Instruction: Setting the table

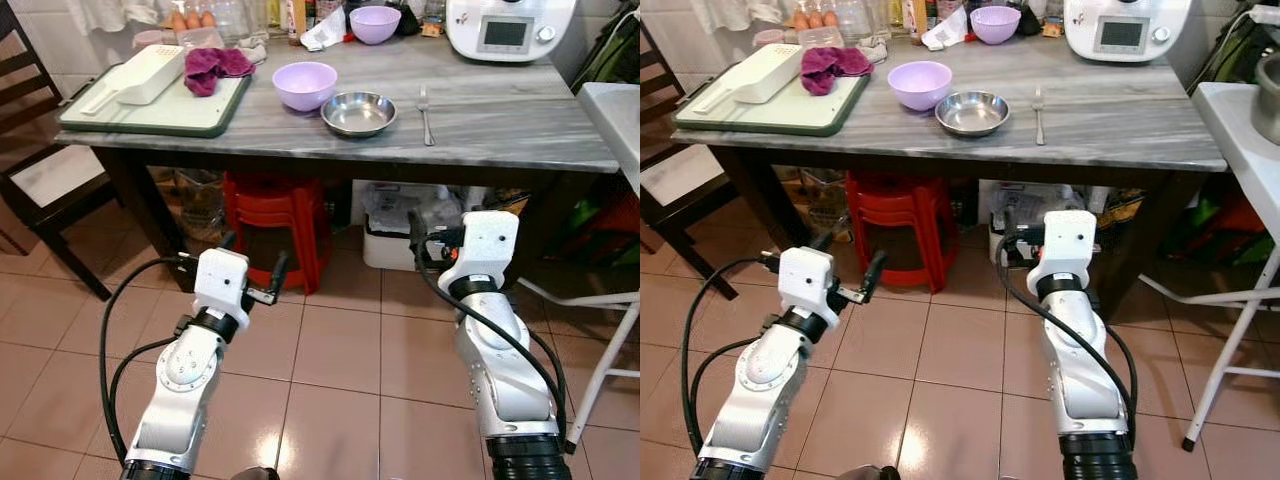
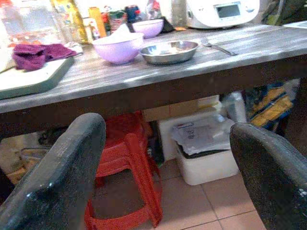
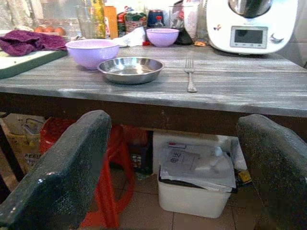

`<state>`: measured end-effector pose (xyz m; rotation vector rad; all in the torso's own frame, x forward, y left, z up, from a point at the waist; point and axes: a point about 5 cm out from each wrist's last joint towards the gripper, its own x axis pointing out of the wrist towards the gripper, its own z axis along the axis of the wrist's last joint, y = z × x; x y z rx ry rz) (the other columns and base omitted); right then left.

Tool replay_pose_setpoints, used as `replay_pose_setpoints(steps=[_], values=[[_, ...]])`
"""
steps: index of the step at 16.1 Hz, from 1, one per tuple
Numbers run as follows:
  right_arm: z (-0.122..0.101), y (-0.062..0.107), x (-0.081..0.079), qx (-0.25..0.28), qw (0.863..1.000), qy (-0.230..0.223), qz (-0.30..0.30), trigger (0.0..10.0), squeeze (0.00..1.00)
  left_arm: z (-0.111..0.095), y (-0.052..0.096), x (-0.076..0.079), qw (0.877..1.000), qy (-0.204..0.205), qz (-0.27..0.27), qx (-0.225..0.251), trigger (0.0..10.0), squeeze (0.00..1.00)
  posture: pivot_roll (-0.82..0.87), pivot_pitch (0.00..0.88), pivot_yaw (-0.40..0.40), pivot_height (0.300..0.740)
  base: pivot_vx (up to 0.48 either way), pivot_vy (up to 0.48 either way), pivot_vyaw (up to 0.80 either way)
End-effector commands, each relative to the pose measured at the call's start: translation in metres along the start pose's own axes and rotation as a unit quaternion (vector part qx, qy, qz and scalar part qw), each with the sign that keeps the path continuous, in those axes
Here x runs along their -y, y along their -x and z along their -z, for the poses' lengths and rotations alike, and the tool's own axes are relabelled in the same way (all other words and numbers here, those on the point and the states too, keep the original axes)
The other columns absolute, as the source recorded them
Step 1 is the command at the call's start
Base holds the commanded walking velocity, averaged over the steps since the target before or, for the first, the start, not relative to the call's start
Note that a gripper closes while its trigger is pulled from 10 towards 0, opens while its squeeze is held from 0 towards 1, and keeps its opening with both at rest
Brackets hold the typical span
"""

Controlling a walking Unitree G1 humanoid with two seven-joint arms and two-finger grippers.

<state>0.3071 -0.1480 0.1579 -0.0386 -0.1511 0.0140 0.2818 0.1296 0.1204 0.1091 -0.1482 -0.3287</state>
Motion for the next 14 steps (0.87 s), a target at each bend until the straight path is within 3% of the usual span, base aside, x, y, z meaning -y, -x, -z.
replay_pose_setpoints(steps=[1, 9, 14], values=[[-0.0001, -0.0006, -0.0025, 0.0, 1.0, -0.006, -0.008, 10.0, 0.0, -0.0028, 0.0013, -0.0006, 1.0, -0.001, 0.004, 0.007, 10.0, 0.0, -0.11, 0.127, 0.039, 0.74, 0.0, 0.0, 0.0], [0.0013, -0.0021, -0.0024, 0.012, 0.999, 0.039, 0.017, 10.0, 0.0, -0.0033, 0.0019, 0.003, 1.0, 0.007, 0.018, 0.007, 10.0, 0.0, -0.12, 0.138, 0.039, 0.74, 0.0, -0.28, 0.0], [0.0038, -0.0003, 0.0016, -0.01, 1.0, 0.013, 0.014, 10.0, 0.0, -0.0034, 0.0027, 0.0056, 1.0, 0.012, 0.021, 0.007, 10.0, 0.0, -0.12, 0.144, 0.034, 0.74, 0.0, -0.384, 0.0]])
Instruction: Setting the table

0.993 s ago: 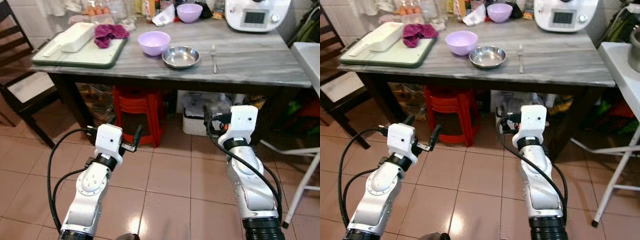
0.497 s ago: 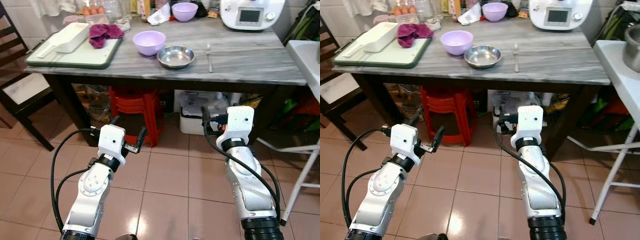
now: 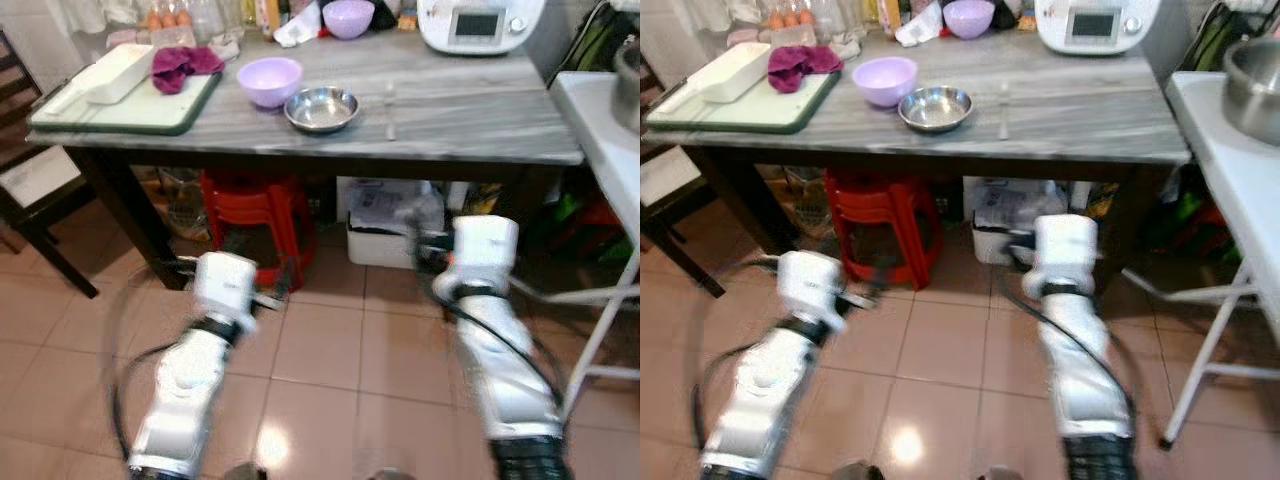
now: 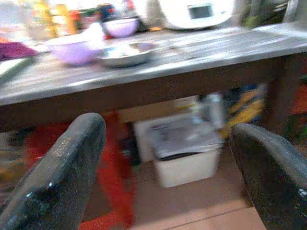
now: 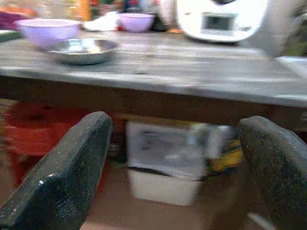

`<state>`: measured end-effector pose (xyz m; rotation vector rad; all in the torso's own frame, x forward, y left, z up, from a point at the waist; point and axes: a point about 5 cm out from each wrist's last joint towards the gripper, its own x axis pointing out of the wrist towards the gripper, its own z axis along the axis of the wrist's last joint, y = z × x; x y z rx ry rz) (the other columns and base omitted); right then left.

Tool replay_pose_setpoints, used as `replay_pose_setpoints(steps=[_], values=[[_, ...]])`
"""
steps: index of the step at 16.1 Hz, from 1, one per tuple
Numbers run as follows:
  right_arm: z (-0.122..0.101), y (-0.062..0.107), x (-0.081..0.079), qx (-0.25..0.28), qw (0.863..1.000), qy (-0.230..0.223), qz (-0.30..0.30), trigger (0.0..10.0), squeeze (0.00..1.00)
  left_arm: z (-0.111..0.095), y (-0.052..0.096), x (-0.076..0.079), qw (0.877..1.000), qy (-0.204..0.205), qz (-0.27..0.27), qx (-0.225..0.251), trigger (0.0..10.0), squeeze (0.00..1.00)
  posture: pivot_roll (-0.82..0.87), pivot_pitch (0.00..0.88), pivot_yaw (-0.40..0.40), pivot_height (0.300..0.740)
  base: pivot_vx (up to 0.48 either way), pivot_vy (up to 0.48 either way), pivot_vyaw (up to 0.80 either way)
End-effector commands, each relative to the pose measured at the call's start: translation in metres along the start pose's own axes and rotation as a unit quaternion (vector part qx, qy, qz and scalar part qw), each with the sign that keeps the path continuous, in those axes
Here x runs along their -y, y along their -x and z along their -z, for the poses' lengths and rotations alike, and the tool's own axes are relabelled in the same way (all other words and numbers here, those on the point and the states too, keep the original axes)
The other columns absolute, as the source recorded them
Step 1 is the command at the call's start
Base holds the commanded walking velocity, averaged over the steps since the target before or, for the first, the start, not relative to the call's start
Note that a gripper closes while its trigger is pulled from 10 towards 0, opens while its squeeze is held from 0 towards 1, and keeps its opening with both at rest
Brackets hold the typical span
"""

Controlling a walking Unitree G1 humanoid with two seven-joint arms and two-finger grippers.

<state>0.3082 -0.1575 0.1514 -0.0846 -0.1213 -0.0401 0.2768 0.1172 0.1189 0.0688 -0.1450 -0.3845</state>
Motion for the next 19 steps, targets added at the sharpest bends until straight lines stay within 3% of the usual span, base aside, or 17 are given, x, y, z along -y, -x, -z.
replay_pose_setpoints(steps=[1, 19], values=[[-0.0034, 0.0002, -0.0073, 0.006, 1.0, -0.013, -0.013, 10.0, 0.0, -0.0033, 0.0024, -0.0071, 1.0, -0.009, -0.005, 0.003, 10.0, 0.0, -0.12, 0.146, 0.033, 0.74, 0.0, -0.386, 0.0], [-0.0053, 0.0014, -0.0076, 0.005, 0.999, -0.034, -0.024, 10.0, 0.0, -0.0026, 0.0001, -0.0059, 1.0, -0.01, 0.002, 0.003, 10.0, 0.0, -0.13, 0.146, 0.031, 0.74, 0.0, -0.382, -0.1]])
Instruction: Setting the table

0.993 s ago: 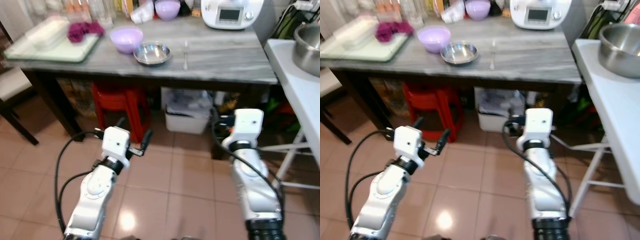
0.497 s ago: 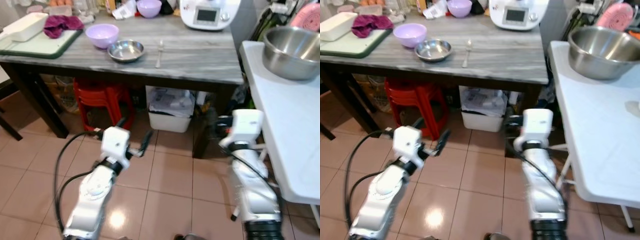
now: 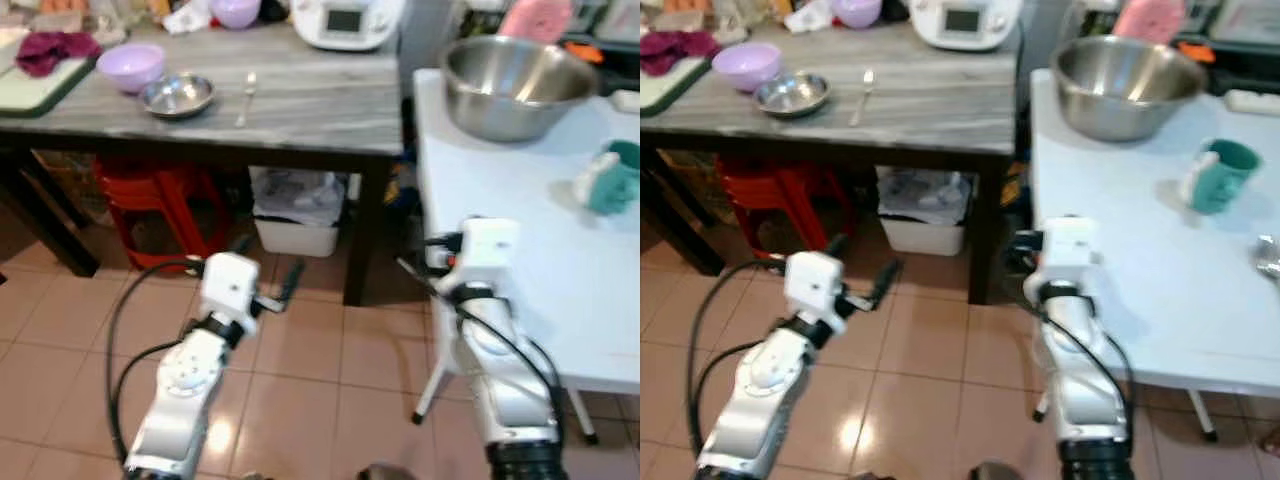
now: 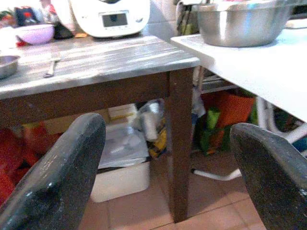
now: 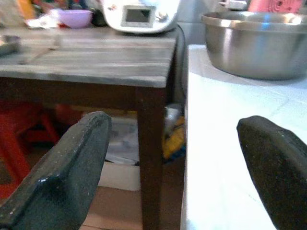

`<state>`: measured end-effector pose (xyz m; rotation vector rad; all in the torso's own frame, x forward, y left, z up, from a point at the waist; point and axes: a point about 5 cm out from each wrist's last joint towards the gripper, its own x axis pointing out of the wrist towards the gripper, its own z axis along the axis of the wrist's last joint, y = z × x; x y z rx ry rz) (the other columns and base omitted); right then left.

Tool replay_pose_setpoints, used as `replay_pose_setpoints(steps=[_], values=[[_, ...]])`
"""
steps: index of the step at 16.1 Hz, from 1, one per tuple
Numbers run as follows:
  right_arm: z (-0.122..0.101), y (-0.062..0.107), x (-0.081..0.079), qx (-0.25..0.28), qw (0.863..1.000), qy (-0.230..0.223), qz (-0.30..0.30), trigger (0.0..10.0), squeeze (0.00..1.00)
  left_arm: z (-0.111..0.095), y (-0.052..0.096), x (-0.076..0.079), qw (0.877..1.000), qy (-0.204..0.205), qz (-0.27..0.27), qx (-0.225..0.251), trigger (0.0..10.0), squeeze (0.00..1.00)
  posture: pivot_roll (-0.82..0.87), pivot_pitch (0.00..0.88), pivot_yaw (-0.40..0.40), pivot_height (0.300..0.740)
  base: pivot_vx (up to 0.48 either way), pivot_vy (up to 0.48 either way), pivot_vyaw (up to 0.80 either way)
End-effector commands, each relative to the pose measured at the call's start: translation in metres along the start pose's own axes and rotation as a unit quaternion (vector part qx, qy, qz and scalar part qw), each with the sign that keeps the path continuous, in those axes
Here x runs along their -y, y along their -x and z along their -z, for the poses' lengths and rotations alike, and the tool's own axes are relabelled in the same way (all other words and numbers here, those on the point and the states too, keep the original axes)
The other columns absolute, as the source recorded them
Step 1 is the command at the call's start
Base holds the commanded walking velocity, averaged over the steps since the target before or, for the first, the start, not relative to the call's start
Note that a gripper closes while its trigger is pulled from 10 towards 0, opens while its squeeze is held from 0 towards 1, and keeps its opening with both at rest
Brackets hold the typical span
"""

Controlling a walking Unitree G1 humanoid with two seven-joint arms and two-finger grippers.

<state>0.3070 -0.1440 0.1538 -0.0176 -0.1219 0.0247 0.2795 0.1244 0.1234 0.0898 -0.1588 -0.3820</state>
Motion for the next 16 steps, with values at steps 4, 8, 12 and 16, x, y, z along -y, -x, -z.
replay_pose_setpoints(steps=[4, 8, 12, 16], values=[[-0.0032, 0.0006, 0.0069, 0.007, 1.0, 0.003, 0.01, 10.0, 0.0, 0.0009, 0.0001, 0.0024, 1.0, 0.001, 0.004, -0.001, 10.0, 0.0, -0.13, 0.147, 0.033, 0.74, 0.0, -0.48, 0.0], [-0.0038, 0.0006, 0.0073, 0.01, 1.0, 0.006, 0.011, 10.0, 0.0, 0.0006, -0.0001, 0.0026, 1.0, 0.001, 0.005, 0.001, 10.0, 0.0, -0.13, 0.147, 0.033, 0.74, 0.0, -0.48, 0.0], [-0.0052, -0.0009, 0.0068, 0.012, 1.0, 0.006, 0.007, 10.0, 0.0, 0.0001, -0.001, 0.0035, 1.0, 0.001, 0.007, 0.002, 10.0, 0.0, -0.12, 0.144, 0.028, 0.74, 0.0, -0.48, 0.0], [-0.0051, -0.0011, 0.0069, 0.012, 1.0, 0.008, 0.007, 10.0, 0.0, -0.0001, -0.0013, 0.0035, 1.0, 0.0, 0.007, 0.003, 10.0, 0.0, -0.12, 0.143, 0.027, 0.74, 0.0, -0.48, 0.0]])
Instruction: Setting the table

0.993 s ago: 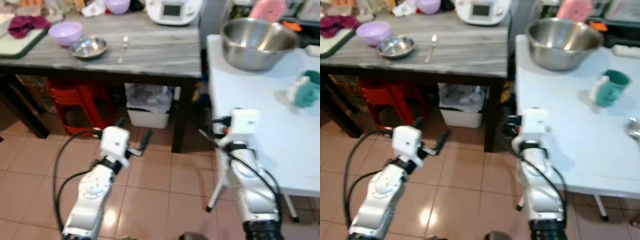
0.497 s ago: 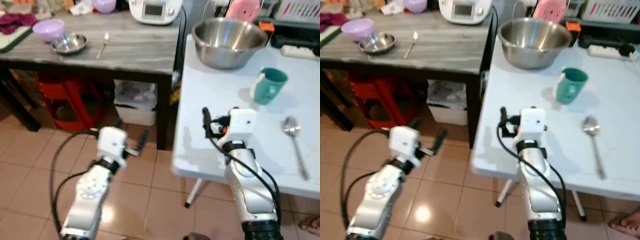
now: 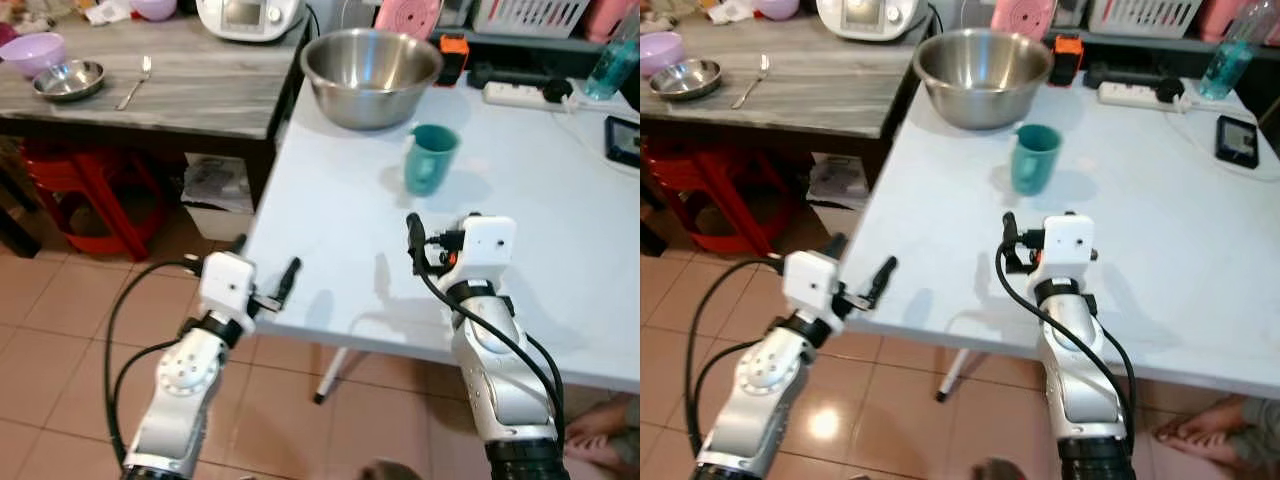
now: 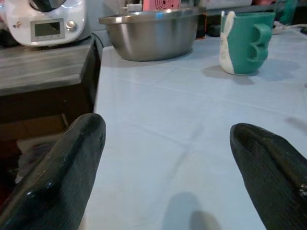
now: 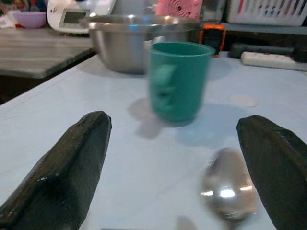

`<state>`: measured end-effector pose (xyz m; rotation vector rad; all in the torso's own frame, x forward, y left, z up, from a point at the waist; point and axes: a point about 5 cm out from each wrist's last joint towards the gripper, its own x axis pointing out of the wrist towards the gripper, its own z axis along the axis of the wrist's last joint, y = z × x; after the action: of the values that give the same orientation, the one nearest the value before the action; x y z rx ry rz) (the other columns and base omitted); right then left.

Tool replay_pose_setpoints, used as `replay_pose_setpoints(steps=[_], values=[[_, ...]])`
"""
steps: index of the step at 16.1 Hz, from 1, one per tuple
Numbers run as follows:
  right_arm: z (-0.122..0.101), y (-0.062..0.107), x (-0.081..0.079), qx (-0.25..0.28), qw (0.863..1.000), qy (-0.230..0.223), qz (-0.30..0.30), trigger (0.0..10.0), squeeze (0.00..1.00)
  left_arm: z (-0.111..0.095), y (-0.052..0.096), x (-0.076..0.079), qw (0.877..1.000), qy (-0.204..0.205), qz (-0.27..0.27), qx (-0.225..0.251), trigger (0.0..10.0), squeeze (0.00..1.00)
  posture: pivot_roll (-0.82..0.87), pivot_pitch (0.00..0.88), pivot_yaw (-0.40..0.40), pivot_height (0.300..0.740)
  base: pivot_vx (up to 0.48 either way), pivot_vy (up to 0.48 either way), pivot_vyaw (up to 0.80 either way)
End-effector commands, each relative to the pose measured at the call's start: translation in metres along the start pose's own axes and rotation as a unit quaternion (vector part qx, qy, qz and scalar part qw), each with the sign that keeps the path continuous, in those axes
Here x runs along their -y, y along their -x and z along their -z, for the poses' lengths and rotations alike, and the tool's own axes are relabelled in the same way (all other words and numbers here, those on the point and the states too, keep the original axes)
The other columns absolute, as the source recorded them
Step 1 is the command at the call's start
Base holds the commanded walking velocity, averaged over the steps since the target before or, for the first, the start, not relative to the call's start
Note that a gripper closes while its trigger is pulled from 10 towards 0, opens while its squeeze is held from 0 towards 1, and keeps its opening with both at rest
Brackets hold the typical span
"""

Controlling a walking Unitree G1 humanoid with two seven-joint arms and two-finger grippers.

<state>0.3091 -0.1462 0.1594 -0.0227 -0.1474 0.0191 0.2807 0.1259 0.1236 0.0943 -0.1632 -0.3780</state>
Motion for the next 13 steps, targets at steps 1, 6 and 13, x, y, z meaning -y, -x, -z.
replay_pose_setpoints(steps=[1, 6, 13], values=[[0.0003, 0.0014, 0.0045, -0.001, 1.0, 0.005, 0.004, 10.0, 0.0, -0.0002, -0.0009, 0.0054, 1.0, 0.003, 0.009, 0.002, 10.0, 0.0, -0.12, 0.143, 0.027, 0.74, 0.0, -0.48, 0.0], [0.0015, 0.0017, 0.0045, -0.003, 1.0, 0.005, 0.005, 10.0, 0.0, -0.0004, -0.0006, 0.0062, 1.0, 0.01, 0.008, 0.004, 10.0, 0.0, -0.12, 0.147, 0.027, 0.74, 0.0, -0.364, 0.0], [0.0055, 0.0032, 0.0009, -0.014, 1.0, -0.001, -0.002, 10.0, 0.0, 0.0002, 0.0017, 0.0019, 1.0, 0.021, 0.015, -0.002, 10.0, 0.0, -0.12, 0.155, 0.029, 0.74, 0.0, 0.0, 0.0]])
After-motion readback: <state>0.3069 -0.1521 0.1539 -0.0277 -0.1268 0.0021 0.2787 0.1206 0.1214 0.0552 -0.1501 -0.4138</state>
